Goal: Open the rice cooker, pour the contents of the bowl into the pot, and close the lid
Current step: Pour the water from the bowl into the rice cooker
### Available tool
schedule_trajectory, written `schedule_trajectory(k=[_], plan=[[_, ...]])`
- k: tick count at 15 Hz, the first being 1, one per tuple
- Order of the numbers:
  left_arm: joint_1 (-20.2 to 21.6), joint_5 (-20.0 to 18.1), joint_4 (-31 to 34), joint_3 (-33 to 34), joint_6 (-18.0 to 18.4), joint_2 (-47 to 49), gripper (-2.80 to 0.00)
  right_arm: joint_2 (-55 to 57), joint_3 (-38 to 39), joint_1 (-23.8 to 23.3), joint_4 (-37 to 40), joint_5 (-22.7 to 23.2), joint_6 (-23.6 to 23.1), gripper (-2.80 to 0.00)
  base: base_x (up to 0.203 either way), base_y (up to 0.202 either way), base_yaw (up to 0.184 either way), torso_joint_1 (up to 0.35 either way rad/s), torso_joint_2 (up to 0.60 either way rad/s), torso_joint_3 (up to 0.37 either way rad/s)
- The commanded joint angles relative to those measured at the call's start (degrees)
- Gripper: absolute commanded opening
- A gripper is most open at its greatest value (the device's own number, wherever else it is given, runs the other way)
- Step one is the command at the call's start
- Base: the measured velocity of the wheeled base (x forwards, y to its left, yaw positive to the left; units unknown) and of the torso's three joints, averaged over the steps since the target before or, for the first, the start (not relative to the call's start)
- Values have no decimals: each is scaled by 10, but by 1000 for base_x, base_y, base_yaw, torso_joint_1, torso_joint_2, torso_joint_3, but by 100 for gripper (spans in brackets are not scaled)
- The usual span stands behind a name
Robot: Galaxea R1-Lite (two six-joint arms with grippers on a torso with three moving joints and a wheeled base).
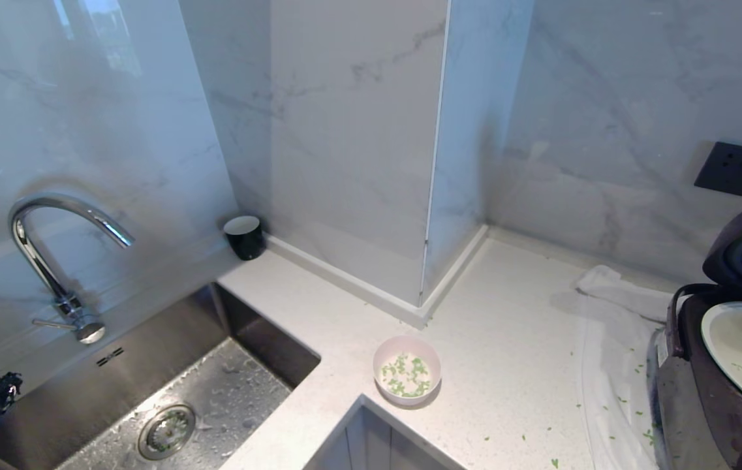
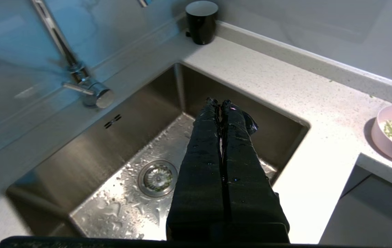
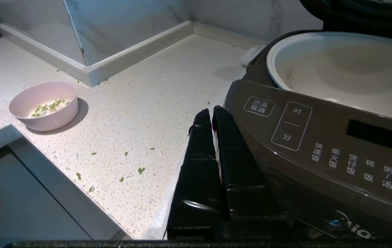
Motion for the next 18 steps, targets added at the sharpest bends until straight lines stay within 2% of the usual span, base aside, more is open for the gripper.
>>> schedule_trajectory(k=[1,3,5,7,9,12,18], plan=[[23,-8,16,8,1,-77,-280,-1,0,1,0,0,0,-280,0,0,0,0,0,0],[35,-33,48,15,2,-134,-280,0,0,1,0,0,0,-280,0,0,0,0,0,0],[29,-47,77,32,13,-187,-280,0,0,1,0,0,0,-280,0,0,0,0,0,0],[24,-47,80,71,52,-214,-280,0,0,1,0,0,0,-280,0,0,0,0,0,0],[10,-50,92,86,59,-264,-280,0,0,0,0,0,0,-280,0,0,0,0,0,0],[3,-49,152,116,78,-342,-280,0,0,1,0,0,0,-280,0,0,0,0,0,0],[1,-43,168,123,65,-342,-280,0,0,1,0,0,0,-280,0,0,0,0,0,0]])
